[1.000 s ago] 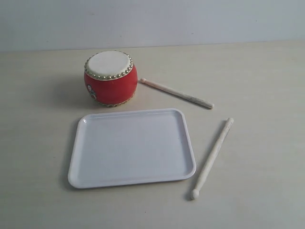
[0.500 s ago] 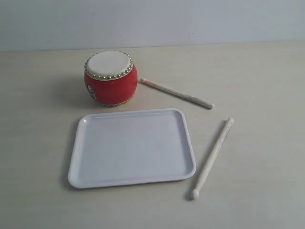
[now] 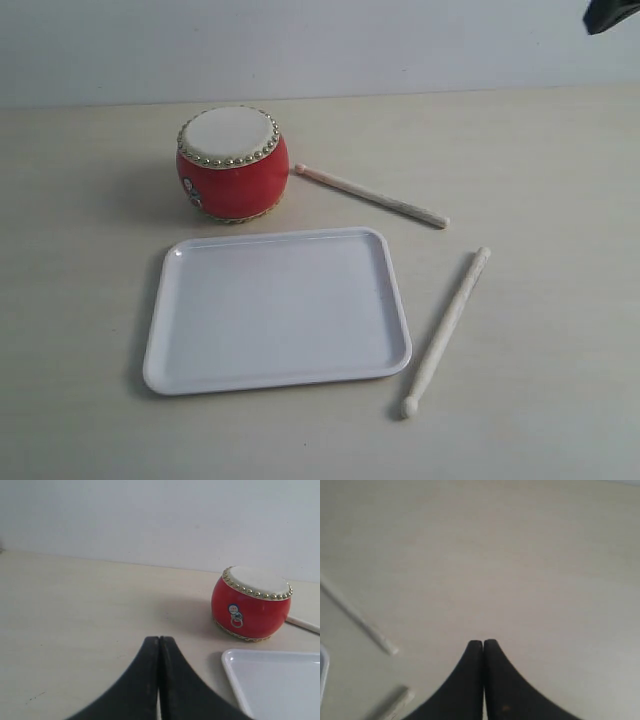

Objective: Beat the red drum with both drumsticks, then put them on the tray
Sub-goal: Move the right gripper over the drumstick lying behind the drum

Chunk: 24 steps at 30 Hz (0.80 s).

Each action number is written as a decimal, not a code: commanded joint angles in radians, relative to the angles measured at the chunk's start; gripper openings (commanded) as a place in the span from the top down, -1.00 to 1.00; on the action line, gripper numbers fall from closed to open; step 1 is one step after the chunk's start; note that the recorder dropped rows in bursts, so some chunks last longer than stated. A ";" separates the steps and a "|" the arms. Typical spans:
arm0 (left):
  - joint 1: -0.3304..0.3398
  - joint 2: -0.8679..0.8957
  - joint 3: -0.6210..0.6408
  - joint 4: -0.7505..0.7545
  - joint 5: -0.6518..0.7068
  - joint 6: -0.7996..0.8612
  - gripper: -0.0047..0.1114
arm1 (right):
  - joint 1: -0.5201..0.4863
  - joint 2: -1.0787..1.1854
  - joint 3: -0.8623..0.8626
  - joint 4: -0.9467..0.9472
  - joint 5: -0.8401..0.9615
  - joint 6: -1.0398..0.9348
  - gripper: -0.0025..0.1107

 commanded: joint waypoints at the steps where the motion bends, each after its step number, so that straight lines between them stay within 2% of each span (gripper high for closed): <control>1: 0.003 -0.006 0.003 0.002 0.000 0.004 0.92 | 0.122 0.087 -0.075 -0.038 0.101 -0.059 0.96; 7: 0.003 -0.006 0.003 0.002 0.000 0.004 0.92 | 0.254 0.212 -0.144 -0.075 0.101 -0.107 0.96; 13: 0.003 -0.006 0.003 0.002 0.000 0.004 0.92 | 0.335 0.318 -0.186 -0.131 0.101 -0.169 0.96; 21: 0.003 -0.006 0.003 0.002 0.000 0.004 0.92 | 0.347 0.408 -0.186 -0.139 0.101 -0.298 0.95; 24: 0.003 -0.006 0.003 0.002 0.000 0.004 0.92 | 0.347 0.426 -0.186 -0.137 0.101 -0.322 0.85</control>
